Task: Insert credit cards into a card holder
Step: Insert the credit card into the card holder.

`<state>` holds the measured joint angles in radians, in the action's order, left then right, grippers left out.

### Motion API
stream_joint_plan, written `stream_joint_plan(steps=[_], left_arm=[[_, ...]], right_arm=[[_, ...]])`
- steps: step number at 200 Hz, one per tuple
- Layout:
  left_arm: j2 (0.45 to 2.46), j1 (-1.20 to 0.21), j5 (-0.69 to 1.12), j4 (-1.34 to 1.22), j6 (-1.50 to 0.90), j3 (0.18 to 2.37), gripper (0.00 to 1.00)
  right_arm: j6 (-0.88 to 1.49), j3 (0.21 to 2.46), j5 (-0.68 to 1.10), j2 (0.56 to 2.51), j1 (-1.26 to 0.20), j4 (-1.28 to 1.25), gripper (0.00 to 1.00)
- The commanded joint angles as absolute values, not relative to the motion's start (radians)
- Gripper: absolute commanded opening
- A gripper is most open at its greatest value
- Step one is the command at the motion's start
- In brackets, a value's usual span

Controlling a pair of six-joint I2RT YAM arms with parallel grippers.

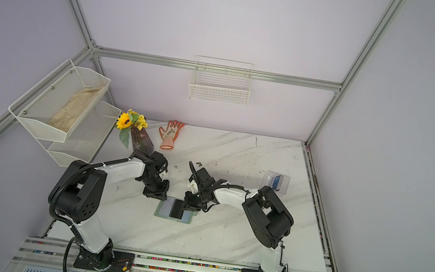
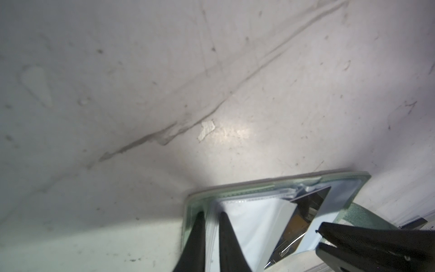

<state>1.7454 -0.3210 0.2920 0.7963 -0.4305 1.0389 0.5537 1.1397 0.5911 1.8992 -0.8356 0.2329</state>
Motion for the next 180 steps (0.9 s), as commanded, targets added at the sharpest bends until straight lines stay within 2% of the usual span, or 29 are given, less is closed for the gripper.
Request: stream_joint_plan(steps=[1,180], left_arm=[[1.822,-0.339,0.298,0.773,-0.426,1.009,0.13],[1.821,-0.339,0.294,0.773,-0.428,1.005,0.13]], right_arm=[[0.566,1.166,0.608,1.902,-0.85,0.209,0.18],[0.569,1.129,0.532,1.871,-0.863,0.258,0.18]])
